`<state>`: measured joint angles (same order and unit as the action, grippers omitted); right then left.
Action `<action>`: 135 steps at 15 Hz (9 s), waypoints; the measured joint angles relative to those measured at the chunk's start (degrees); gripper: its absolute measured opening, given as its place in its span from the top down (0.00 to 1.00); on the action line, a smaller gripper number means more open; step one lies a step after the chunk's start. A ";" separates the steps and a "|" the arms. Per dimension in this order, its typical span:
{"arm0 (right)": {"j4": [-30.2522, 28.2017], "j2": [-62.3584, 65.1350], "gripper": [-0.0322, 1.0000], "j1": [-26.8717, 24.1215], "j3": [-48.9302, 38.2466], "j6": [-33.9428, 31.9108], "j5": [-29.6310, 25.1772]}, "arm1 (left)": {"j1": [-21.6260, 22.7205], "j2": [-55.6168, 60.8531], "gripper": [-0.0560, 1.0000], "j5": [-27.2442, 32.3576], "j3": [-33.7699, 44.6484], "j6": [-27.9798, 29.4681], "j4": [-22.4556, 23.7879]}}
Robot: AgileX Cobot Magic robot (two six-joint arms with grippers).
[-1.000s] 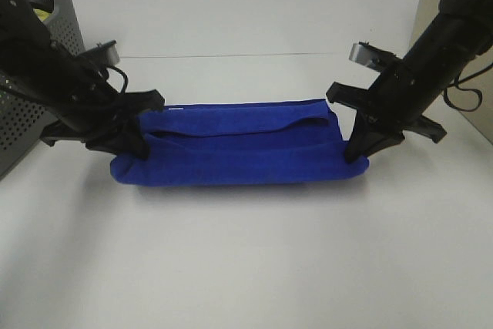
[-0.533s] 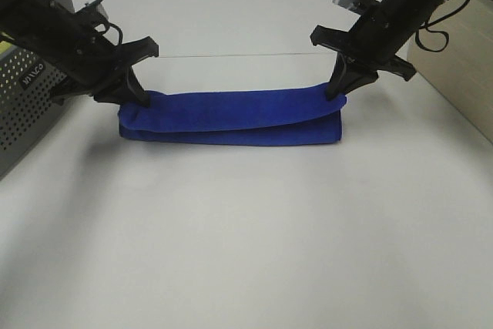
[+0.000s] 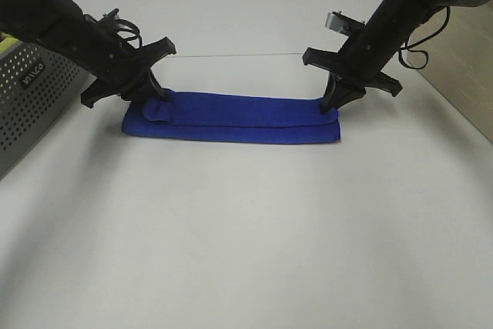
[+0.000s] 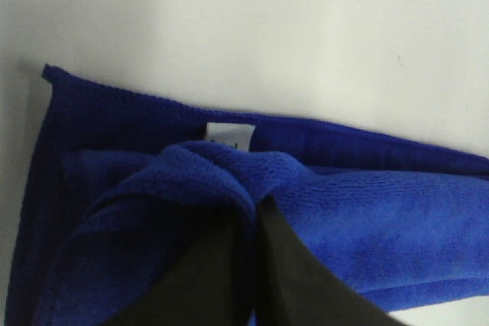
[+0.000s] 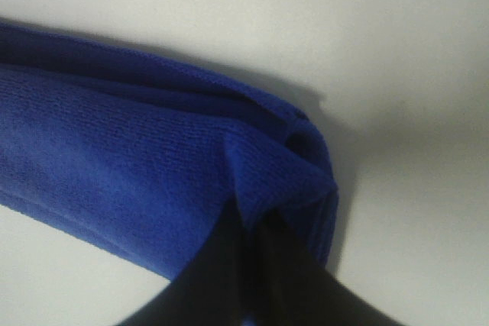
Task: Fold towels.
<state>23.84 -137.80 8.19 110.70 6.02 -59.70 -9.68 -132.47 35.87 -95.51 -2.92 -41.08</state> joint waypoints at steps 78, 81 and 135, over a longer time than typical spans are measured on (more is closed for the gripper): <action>35.70 -1.32 0.21 6.53 0.11 17.19 1.72 | 1.15 7.10 0.45 5.90 -16.10 -2.81 7.73; 31.05 -1.43 0.21 4.01 0.11 16.27 -1.43 | 1.15 7.10 0.45 5.90 -16.10 -2.81 7.96; -19.48 131.55 0.21 4.01 -81.65 1.09 -1.66 | 1.15 119.69 0.45 25.95 66.35 -14.78 26.41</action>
<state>4.35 -6.25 12.20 29.05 7.10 -61.36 -8.54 -12.78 61.82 -29.16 -17.70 -14.67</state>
